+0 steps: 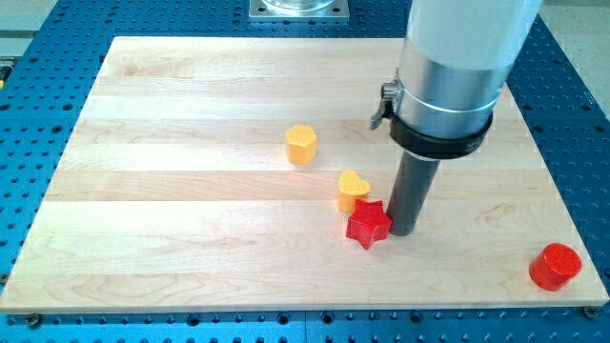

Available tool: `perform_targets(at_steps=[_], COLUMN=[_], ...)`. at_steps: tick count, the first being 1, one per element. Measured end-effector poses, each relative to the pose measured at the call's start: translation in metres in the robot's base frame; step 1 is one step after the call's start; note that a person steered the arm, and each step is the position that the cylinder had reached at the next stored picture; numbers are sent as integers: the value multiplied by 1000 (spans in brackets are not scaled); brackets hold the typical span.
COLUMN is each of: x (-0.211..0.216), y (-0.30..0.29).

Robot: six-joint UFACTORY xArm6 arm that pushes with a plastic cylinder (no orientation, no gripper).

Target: Place the red star diagonally right to the yellow heart

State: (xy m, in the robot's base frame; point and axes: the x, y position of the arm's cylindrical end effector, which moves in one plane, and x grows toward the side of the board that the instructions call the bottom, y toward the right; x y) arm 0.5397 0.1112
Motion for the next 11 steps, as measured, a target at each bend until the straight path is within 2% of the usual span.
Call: perform_targets(at_steps=[2, 3, 5, 6, 7, 8, 9, 10, 11], x=[5, 7, 7, 4, -28, -49, -13, -1, 19], y=[4, -24, -138, -95, -125, -182, -191, -176, -226])
